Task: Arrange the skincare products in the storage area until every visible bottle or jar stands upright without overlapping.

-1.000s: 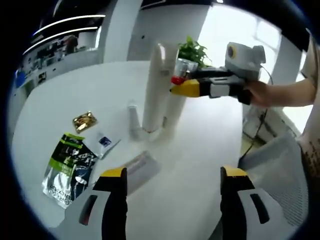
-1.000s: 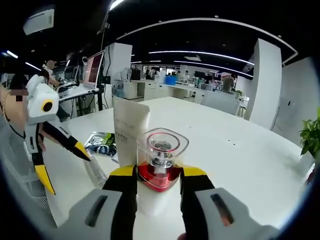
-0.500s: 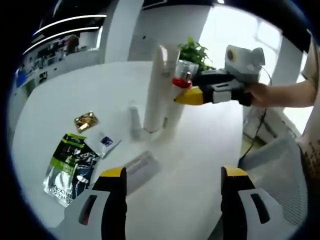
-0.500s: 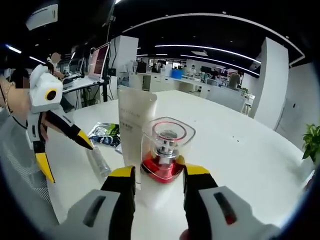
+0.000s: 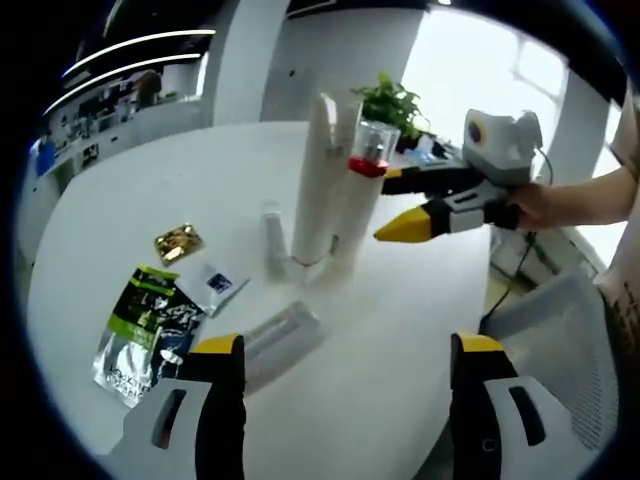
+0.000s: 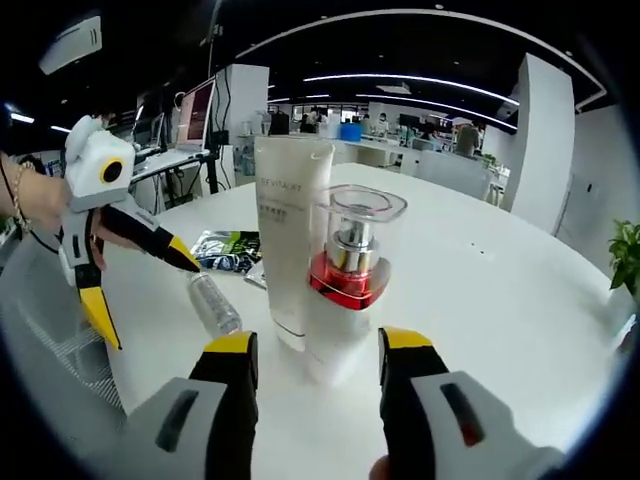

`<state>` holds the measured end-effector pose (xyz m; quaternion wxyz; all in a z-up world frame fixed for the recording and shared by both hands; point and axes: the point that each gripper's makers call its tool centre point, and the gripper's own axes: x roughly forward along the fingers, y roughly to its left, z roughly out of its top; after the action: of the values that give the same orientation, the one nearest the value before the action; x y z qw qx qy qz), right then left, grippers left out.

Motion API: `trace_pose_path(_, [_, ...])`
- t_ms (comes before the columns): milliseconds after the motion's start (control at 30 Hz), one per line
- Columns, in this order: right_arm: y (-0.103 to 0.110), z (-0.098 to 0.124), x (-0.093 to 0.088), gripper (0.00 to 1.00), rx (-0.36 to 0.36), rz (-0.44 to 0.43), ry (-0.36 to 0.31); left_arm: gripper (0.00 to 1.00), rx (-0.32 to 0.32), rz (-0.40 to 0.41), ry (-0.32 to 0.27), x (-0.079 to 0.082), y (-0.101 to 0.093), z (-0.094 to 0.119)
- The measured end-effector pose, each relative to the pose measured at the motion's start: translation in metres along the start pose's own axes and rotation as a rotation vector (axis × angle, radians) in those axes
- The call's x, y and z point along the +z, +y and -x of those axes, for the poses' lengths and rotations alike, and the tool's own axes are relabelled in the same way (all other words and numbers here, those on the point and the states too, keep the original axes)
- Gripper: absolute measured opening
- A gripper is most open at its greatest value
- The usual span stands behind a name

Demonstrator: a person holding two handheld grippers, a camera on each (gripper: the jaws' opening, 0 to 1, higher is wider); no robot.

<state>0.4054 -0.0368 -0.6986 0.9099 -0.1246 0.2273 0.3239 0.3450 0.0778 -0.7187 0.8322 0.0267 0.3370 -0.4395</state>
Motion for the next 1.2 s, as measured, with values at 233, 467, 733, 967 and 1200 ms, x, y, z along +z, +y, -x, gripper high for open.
trace_pose_path(233, [0.007,0.006,-0.011,0.56,0.019,-0.032,0.009,0.84,0.035,0.004,0.002,0.003,0.002,0.005])
trace_pose_path(467, [0.019,0.018,-0.021,0.64,0.028,-0.083,0.018,0.86,0.076,0.023,-0.003,0.002,0.005,0.018])
trace_pose_path(733, [0.029,0.037,-0.027,0.71,-0.008,-0.159,0.029,0.88,0.063,0.036,0.009,-0.006,0.005,0.033])
trace_pose_path(967, [0.042,0.054,-0.025,0.76,-0.017,-0.183,0.017,0.88,0.061,0.058,0.007,-0.015,0.004,0.050])
trace_pose_path(1200, [0.059,0.071,-0.022,0.80,-0.001,-0.222,0.006,0.88,0.100,0.061,-0.010,-0.021,0.009,0.073])
